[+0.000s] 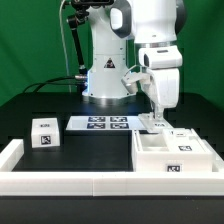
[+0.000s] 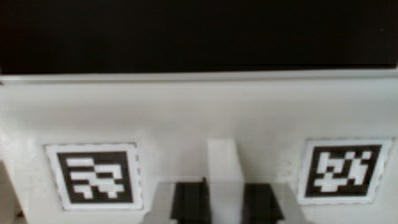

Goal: Assemble cabinet

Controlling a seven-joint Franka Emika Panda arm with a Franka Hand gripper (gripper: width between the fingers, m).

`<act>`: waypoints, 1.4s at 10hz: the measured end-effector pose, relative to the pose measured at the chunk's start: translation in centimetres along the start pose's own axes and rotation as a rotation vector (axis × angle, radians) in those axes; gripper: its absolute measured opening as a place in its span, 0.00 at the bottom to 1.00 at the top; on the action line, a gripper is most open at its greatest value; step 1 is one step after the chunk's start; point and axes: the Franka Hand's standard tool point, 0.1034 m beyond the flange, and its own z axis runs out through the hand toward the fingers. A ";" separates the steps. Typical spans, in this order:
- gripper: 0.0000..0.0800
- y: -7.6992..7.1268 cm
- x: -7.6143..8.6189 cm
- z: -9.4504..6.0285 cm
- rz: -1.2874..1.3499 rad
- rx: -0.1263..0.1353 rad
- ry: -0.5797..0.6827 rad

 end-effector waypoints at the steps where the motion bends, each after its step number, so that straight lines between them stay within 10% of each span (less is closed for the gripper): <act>1: 0.09 0.0 -0.1 -0.4 0.016 -0.007 -0.004; 14: 0.09 2.8 -2.5 -1.0 0.060 0.011 -0.024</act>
Offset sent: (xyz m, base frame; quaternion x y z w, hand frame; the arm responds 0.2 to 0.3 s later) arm 0.0214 -0.0178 0.0279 0.0057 -0.0071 0.0116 0.9999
